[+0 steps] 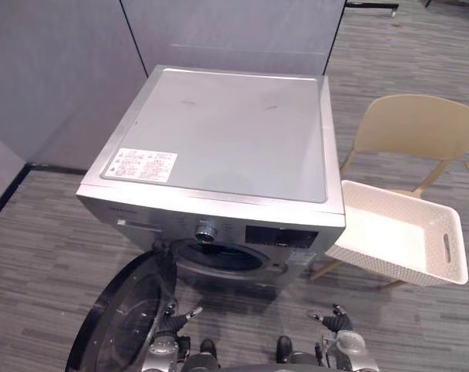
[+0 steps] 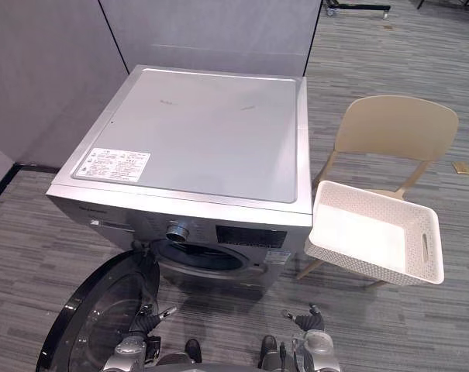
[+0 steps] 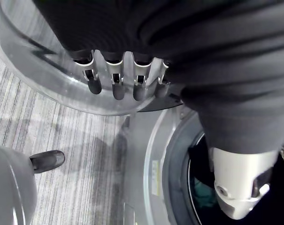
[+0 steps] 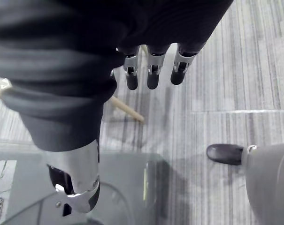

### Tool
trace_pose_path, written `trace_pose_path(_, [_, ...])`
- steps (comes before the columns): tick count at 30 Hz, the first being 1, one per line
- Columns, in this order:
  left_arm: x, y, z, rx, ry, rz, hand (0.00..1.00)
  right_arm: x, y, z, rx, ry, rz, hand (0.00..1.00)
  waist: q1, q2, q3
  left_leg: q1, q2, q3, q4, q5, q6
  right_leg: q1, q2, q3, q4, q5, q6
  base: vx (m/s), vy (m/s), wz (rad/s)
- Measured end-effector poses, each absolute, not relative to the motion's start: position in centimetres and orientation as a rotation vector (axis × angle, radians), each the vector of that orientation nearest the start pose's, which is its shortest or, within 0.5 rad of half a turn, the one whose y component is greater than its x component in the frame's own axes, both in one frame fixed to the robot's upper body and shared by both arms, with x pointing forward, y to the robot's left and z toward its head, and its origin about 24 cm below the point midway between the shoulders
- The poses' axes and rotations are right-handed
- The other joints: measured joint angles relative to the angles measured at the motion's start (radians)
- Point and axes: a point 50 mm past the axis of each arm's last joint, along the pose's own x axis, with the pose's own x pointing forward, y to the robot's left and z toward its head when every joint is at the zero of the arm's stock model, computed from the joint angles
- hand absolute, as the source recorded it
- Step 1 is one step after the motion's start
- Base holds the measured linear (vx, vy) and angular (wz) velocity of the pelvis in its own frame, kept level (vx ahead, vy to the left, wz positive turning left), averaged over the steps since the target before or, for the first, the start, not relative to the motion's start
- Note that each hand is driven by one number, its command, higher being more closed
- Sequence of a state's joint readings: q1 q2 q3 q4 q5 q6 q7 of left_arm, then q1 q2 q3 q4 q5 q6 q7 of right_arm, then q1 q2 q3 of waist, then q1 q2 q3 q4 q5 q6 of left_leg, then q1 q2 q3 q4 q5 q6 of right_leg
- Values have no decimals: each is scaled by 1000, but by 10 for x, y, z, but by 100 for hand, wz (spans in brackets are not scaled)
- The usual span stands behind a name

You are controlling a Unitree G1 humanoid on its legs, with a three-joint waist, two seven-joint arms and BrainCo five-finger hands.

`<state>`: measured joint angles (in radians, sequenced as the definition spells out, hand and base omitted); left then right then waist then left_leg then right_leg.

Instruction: Pick up the laundry basket with both hands and put the clothes into the washing machine.

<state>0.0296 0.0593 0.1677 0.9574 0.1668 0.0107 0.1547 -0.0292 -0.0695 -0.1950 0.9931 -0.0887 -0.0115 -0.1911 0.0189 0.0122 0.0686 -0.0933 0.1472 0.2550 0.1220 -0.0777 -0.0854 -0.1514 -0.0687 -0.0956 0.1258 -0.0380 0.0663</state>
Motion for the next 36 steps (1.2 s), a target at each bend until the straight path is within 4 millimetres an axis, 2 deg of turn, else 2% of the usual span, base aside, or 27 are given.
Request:
trace_pose_path(2, [135, 205, -144, 198, 979, 257, 0, 154, -206, -139, -148, 932, -319, 0, 2, -4, 5, -40, 1, 9, 29, 0, 2, -53, -2, 14, 37, 9, 2, -100, 19, -21])
trace_pose_path(3, [140, 204, -143, 187, 963, 260, 0, 158, -204, -137, -158, 919, -302, 0, 4, -4, 6, -88, 5, 9, 69, 1, 6, -106, -3, 15, 79, 33, 4, -179, 18, -27])
trace_pose_path(4, [141, 201, -142, 174, 955, 262, 0, 162, -202, -136, -157, 909, -296, 0, 21, 6, 11, -107, 33, 14, 70, 14, 34, -122, 0, 26, 83, 46, 17, -181, 13, -21])
trace_pose_path(5, [143, 202, -141, 156, 942, 279, 0, 163, -201, -135, -155, 905, -294, 0, 24, 10, 25, -101, 38, 15, 71, 11, 39, -145, -10, 18, 245, -41, 4, -147, 12, 2])
trace_pose_path(6, [144, 202, -140, 154, 935, 282, 0, 161, -200, -137, -152, 912, -293, 0, 23, 2, 31, -102, 29, 5, 77, 12, 39, -153, -26, 14, 364, -97, 10, -103, -9, 46])
trace_pose_path(7, [143, 202, -140, 150, 932, 288, 0, 157, -197, -139, -146, 924, -290, 0, 28, -3, 40, -113, 20, -11, 107, 12, 39, -123, -57, 16, 505, -159, 46, -150, -64, 58])
trace_pose_path(9, [135, 206, -142, 137, 950, 317, 0, 162, -192, -137, -154, 906, -269, 0, 57, -22, 39, -146, 22, -17, 160, 12, 39, -38, -77, 28, 507, -215, 68, -213, -177, 28])
trace_pose_path(10, [140, 205, -139, 133, 923, 335, 0, 175, -193, -130, -168, 860, -262, 0, 82, -34, 39, -207, 37, -30, 201, 23, 22, -8, -52, 32, 365, -275, 55, -258, -237, -6])
trace_pose_path(11, [144, 203, -137, 128, 909, 337, 0, 187, -195, -123, -174, 818, -269, 0, 94, -18, 37, -255, 55, -38, 203, 43, 7, -10, -33, 8, 282, -288, 27, -361, -286, -8])
trace_pose_path(12, [147, 197, -137, 114, 903, 330, 0, 194, -198, -118, -185, 787, -280, 0, 101, 7, 39, -287, 67, -50, 196, 64, -4, -12, -12, -7, 237, -278, -2, -274, -164, 5])
trace_pose_path(13, [149, 187, -137, 96, 899, 319, 0, 200, -204, -113, -200, 756, -293, 0, 102, 48, 61, -302, 84, -83, 165, 107, -17, -13, 22, -37, 214, -243, -19, -339, -183, 36])
trace_pose_path(14, [150, 179, -138, 79, 900, 301, 0, 200, -205, -113, -204, 764, -294, 0, 96, 61, 71, -284, 86, -102, 81, 187, -29, -20, 36, -61, 218, -230, -32, -370, -196, 62])
trace_pose_path(15, [150, 173, -138, 74, 900, 284, 0, 192, -205, -118, -203, 795, -299, 0, 88, 54, 75, -258, 80, -111, 9, 245, -47, -27, 33, -100, 225, -223, -48, -357, -194, 65])
trace_pose_path(16, [148, 171, -139, 71, 905, 279, 0, 189, -204, -119, -200, 804, -301, 0, 78, 46, 80, -253, 80, -113, 10, 242, -49, -28, 29, -117, 226, -220, -57, -278, -140, 64])
trace_pose_path(17, [150, 172, -138, 73, 897, 280, 0, 186, -202, -121, -188, 810, -308, 0, 71, 45, 81, -246, 66, -102, 53, 218, -22, -30, 10, -146, 226, -209, -78, -223, -65, 66])
trace_pose_path(18, [157, 174, -133, 81, 861, 281, 0, 183, -204, -122, -181, 816, -334, 0, 55, 11, 98, -248, 45, -102, 140, 163, -3, -32, -17, -165, 227, -195, -85, -199, -41, 66])
trace_pose_path(19, [160, 175, -130, 87, 843, 277, 0, 181, -205, -122, -181, 819, -338, 0, 49, 8, 98, -246, 41, -101, 186, 131, 3, -32, -27, -178, 225, -188, -84, -244, 0, 67])
trace_pose_path(21, [169, 169, -125, 109, 798, 238, 0, 168, -210, -127, -171, 852, -369, 0, 49, 3, 96, -195, 46, -112, 306, 5, 8, -41, -55, -205, 206, -153, -68, -208, 97, 52])
trace_pose_path(23, [173, 165, -123, 120, 788, 213, 0, 161, -214, -131, -162, 876, -392, 0, 47, 7, 92, -115, 42, -114, 242, -57, -7, -43, -56, -216, 157, -109, -46, -181, 187, 25])
trace_pose_path(24, [174, 165, -123, 128, 784, 205, 0, 157, -218, -133, -158, 896, -406, 0, 45, 30, 77, -63, 35, -118, 102, -66, -18, -42, -47, -223, 116, -81, -34, -167, 219, 20])
trace_pose_path(25, [177, 169, -121, 142, 777, 208, 0, 155, -215, -135, -145, 914, -410, 0, 42, 8, 76, -58, 13, -116, 65, -37, -12, -43, -58, -219, 94, -66, -20, -150, 181, 24])
trace_pose_path(26, [177, 175, -120, 176, 766, 199, 0, 148, -210, -140, -128, 946, -407, 0, 37, -8, 63, -46, -12, -120, 4, -1, -2, -24, -65, -225, 27, -16, -2, -97, 138, 21])
trace_pose_path(28, [180, 187, -114, 222, 735, 203, 0, 141, -208, -144, -122, 980, -405, 0, 21, -21, 52, -30, -45, -124, -37, 16, 8, 12, -80, -229, -45, 30, 12, -79, 201, 19])
trace_pose_path(30, [192, 194, -100, 263, 656, 204, 0, 137, -211, -145, -128, 989, -412, 0, 17, -22, 48, -8, -74, -122, -60, 24, 20, 38, -100, -220, -81, 56, 28, -56, 215, 5])
trace_pose_path(34, [222, 221, -55, 346, 433, 259, 0, 133, -217, -145, -142, 996, -420, 0, 3, -19, 32, 3, -107, -121, -87, 37, 39, 53, -118, -205, -127, 87, 36, 5, 92, 1])
trace_pose_path(36, [234, 250, -31, 382, 336, 358, 0, 134, -220, -144, -149, 993, -424, 0, -4, -20, 31, 4, -116, -121, -87, 46, 50, 57, -116, -204, -140, 97, 39, 72, 36, -1])
